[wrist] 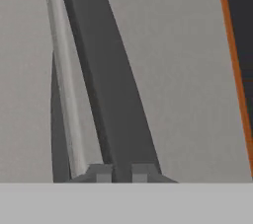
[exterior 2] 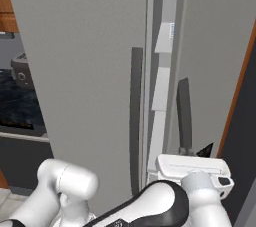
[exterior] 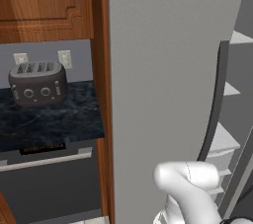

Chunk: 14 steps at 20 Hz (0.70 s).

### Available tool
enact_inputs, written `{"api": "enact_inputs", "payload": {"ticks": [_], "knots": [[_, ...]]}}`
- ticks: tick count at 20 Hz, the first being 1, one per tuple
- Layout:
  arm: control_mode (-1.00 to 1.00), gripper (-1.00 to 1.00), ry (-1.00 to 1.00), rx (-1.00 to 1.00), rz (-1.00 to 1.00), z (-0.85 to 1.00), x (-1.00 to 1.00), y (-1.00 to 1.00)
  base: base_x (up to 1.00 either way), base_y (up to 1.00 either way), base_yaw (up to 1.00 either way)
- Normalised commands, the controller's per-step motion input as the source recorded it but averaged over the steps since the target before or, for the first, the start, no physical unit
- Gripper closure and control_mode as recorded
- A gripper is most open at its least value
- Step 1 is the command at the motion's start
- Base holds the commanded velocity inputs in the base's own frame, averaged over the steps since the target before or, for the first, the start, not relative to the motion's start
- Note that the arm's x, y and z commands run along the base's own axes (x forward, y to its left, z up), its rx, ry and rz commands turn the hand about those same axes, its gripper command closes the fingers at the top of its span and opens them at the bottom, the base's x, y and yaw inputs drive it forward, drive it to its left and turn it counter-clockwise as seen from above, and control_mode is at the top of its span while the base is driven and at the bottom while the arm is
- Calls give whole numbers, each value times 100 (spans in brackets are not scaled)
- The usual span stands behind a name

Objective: Open the freezer door, pick up the ice cube tray from the freezer, and place it on the dining counter.

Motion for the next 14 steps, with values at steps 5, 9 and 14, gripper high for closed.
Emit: {"api": "enact_inputs", "payload": {"ticks": [5, 9, 14], "knots": [[-100, 100, 0, 0, -11, 3, -61, -45, 0, 0, 0], [-100, 100, 0, 0, -13, 4, -64, -26, 0, 0, 0], [-100, -100, 0, 0, -21, 7, -87, -7, 0, 0, 0]]}}
